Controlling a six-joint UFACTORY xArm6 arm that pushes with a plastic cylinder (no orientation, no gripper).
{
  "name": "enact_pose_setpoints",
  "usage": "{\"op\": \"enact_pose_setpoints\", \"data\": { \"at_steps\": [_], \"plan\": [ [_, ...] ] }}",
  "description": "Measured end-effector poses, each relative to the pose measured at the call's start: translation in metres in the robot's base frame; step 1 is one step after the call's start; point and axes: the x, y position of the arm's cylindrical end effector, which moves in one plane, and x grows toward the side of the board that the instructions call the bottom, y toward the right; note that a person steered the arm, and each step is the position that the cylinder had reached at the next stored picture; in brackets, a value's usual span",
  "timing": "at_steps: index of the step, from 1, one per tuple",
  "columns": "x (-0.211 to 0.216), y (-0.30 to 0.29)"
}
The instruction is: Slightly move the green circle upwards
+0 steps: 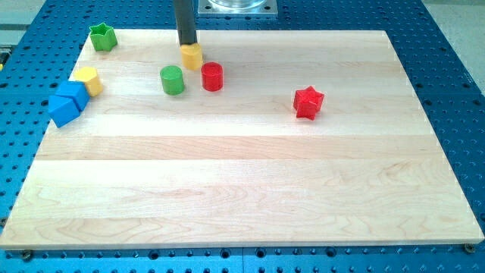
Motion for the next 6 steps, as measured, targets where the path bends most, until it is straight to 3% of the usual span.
{"op": "enact_pose_setpoints", "data": {
  "at_steps": [2,3,4,6],
  "plan": [
    [0.107,0.03],
    [0.116,-0.009],
    [0.083,-0.033],
    [0.049,0.04]
  ]
}}
